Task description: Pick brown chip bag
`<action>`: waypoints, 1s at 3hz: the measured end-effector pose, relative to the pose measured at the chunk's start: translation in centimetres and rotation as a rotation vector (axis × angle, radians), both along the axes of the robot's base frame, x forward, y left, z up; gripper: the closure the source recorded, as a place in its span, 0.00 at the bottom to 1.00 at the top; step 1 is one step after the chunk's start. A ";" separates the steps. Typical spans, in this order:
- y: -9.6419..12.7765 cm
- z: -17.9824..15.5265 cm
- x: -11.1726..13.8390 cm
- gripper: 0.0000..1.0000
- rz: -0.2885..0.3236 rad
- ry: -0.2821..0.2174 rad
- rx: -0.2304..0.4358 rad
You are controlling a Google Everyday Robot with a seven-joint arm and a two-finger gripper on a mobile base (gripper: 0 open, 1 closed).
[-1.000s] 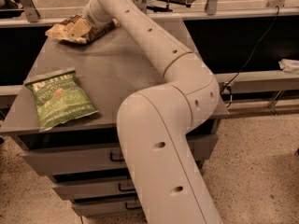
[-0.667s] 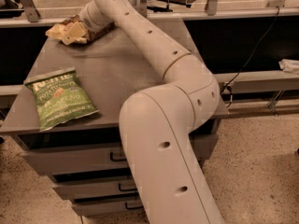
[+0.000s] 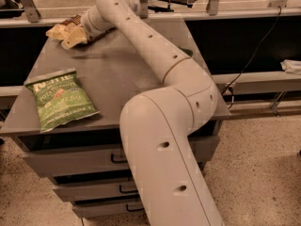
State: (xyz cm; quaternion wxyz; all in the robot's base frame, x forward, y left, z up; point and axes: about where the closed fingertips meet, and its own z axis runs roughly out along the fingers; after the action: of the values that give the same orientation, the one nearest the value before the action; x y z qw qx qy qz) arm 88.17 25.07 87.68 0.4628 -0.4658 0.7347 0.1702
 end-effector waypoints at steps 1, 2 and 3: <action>0.0 -1.0 0.3 0.17 -0.013 0.019 0.001; -0.1 -1.0 0.6 0.41 -0.023 0.015 0.003; -0.3 -1.0 0.7 0.64 -0.032 0.011 0.000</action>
Offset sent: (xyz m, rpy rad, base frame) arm 0.0098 -0.0089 -0.0002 0.0106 -0.0049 -0.0435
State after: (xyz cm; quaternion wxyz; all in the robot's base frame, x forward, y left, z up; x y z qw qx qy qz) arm 88.85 24.72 86.70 0.4614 -0.4530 0.7446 0.1656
